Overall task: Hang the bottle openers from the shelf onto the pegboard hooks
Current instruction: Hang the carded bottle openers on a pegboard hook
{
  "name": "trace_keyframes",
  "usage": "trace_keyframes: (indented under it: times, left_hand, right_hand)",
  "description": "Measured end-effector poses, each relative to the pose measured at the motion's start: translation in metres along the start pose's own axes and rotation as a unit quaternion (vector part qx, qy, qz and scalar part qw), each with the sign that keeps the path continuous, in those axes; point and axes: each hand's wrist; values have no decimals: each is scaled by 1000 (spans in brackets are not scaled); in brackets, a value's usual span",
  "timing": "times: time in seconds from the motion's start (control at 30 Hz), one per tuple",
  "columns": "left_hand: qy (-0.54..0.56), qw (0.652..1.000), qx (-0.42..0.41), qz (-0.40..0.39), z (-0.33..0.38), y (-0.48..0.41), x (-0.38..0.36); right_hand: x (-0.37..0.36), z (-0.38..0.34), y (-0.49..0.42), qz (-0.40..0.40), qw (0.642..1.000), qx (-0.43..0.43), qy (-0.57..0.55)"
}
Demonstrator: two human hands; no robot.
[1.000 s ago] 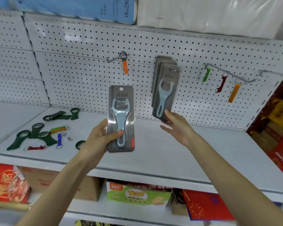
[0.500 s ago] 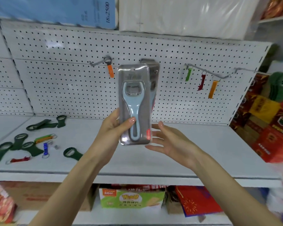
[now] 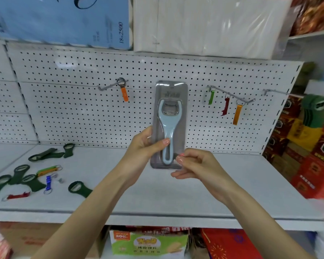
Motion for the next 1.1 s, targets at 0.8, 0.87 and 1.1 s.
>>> trace_keyframes:
  times: [0.8,0.87,1.1]
  left_hand:
    - [-73,994,53,67,-29,-40,25]
    - [-63,994,53,72,-30,-44,26]
    - [-49,987,72,136,-43,-63,26]
  right_hand:
    - [3,37,-49,-20,1000,-19,-1]
    - [3,38,-55,-15,999,-30,6]
    - [5,47,-85,2,998,-65,13]
Point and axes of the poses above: each hand's wrist, its own y-axis away from the middle knuckle, its own x-axis out of the back of the hand, z = x × y, and after that the axes turned 9 degrees about y, right-handed
